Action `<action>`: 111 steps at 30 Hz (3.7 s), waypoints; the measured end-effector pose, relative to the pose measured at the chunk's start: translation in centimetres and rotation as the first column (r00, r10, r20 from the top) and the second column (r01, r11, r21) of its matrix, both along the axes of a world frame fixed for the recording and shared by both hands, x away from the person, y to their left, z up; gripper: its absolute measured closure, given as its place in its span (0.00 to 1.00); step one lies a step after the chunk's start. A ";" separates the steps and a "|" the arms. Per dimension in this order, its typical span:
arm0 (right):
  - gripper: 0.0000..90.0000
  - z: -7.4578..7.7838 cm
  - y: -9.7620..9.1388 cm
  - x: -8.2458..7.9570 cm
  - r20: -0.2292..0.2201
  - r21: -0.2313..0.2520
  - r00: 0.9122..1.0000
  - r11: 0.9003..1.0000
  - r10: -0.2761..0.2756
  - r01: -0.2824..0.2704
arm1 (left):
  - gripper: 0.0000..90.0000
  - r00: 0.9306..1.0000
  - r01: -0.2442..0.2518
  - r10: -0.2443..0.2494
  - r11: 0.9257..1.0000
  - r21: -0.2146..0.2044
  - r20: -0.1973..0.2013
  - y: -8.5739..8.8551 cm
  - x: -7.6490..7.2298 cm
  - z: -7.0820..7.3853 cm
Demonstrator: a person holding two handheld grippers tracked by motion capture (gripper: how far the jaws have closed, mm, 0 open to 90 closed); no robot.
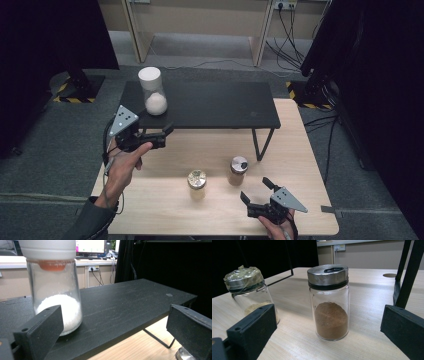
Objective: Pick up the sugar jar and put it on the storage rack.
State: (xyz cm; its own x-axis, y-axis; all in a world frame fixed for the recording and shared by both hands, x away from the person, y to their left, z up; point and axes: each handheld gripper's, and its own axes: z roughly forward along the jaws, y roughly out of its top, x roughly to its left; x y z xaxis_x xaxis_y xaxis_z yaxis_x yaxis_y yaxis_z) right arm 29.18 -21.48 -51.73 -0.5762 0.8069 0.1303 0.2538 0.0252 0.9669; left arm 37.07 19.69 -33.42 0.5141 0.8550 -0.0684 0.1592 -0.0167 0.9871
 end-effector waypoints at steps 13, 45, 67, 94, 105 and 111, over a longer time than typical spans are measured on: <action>0.01 0.0 0.0 0.0 0.001 0.000 1.000 1.000 -0.001 0.001 | 0.00 1.000 0.015 -0.015 1.000 -0.012 0.010 0.0 -0.9 -2.6; 0.01 0.0 0.0 0.0 0.002 0.001 1.000 1.000 -0.002 0.002 | 0.00 0.998 0.063 -0.063 0.998 -0.009 0.003 0.7 -4.4 -10.2; 0.01 0.0 0.0 0.0 0.004 0.002 1.000 1.000 0.000 0.000 | 0.00 0.997 0.080 -0.080 0.997 -0.013 -0.002 0.7 -5.6 -14.2; 0.01 0.0 -0.1 0.0 0.005 0.009 1.000 1.000 -0.001 0.000 | 0.00 0.995 0.098 -0.097 0.995 0.019 -0.019 0.7 -7.6 -18.1; 0.01 0.1 -0.2 0.0 0.003 0.011 1.000 1.000 0.001 -0.001 | 0.01 0.993 0.115 -0.114 0.992 0.044 -0.023 0.3 -8.6 -18.9; 0.01 0.1 -0.2 -0.1 0.006 0.012 1.000 1.000 0.003 -0.003 | 0.01 0.992 0.127 -0.126 0.991 0.049 -0.026 0.1 -8.7 -19.0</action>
